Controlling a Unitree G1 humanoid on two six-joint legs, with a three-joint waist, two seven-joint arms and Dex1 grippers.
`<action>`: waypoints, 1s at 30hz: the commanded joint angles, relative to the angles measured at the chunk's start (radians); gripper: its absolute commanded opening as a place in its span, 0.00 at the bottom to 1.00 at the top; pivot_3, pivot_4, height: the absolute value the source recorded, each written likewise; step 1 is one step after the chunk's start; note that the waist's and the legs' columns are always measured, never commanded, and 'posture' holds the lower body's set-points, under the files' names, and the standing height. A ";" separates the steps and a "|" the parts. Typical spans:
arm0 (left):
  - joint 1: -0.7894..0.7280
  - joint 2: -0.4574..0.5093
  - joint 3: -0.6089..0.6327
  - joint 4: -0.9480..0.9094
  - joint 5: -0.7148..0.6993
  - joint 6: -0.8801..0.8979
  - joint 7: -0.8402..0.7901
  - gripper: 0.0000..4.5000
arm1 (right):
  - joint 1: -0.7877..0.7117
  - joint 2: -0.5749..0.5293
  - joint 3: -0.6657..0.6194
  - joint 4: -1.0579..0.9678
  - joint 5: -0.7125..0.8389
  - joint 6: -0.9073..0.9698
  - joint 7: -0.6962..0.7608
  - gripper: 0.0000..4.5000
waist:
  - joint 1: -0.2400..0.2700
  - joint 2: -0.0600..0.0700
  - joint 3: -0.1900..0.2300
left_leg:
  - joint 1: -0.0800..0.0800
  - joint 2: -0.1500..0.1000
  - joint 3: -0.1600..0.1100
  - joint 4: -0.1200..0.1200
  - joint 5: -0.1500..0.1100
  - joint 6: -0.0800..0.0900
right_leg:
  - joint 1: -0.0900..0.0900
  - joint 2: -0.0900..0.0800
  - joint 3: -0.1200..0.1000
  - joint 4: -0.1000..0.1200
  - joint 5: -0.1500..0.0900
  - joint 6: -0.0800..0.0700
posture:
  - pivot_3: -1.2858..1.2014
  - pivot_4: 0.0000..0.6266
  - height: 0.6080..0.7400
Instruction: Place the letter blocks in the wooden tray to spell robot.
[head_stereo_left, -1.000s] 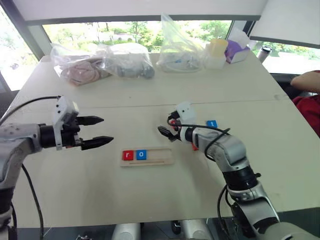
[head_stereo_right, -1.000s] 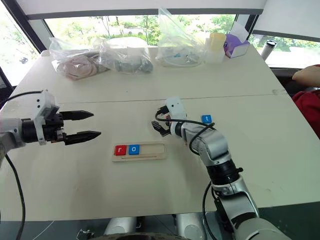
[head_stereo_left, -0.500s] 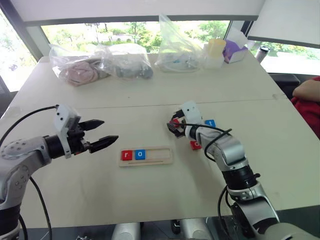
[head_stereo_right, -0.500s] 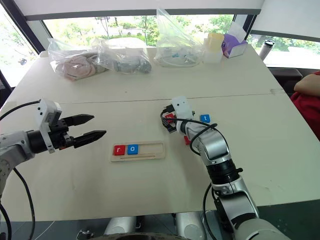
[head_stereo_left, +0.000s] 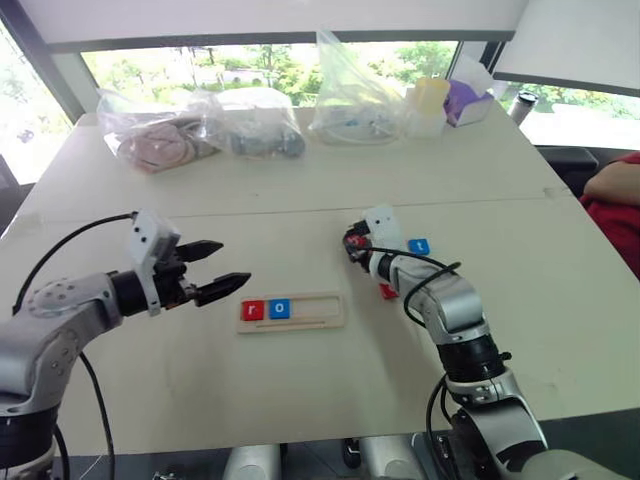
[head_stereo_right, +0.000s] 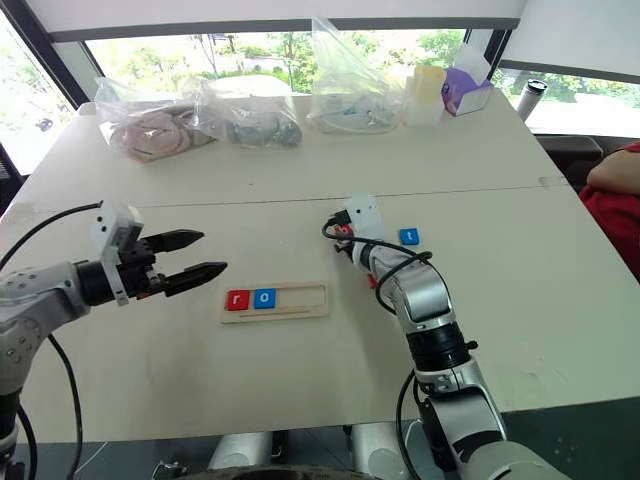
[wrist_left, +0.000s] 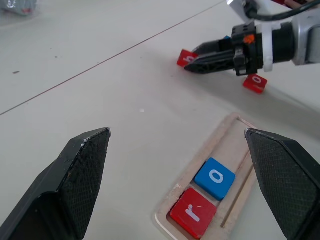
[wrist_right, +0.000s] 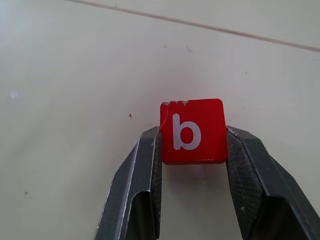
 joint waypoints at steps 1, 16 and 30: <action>-0.027 -0.017 -0.029 -0.025 -0.008 -0.024 0.008 1.00 | 0.054 -0.023 -0.105 -0.256 -0.016 0.100 -0.061 0.26 | 0.007 0.000 0.000 | -0.001 0.000 -0.001 0.000 0.000 0.000 | 0.000 0.000 0.000 0.000 0.000 0.000 | 0.52 0.24 1.00; -0.162 -0.105 -0.235 0.128 0.082 -0.119 -0.061 1.00 | 0.455 0.193 -0.262 -0.821 -0.038 0.554 -0.180 0.26 | -0.028 0.001 -0.001 | 0.003 0.000 -0.003 0.000 0.000 0.000 | 0.001 0.006 0.003 -0.001 -0.002 -0.003 | 0.52 0.24 1.00; -0.150 -0.085 -0.235 0.141 0.105 -0.128 -0.080 1.00 | 0.373 0.179 -0.259 -0.803 -0.023 0.680 -0.132 0.99 | -0.028 0.001 0.000 | 0.001 0.000 -0.003 -0.001 0.000 0.000 | -0.001 0.004 0.003 -0.001 -0.002 -0.003 | 0.52 0.24 1.00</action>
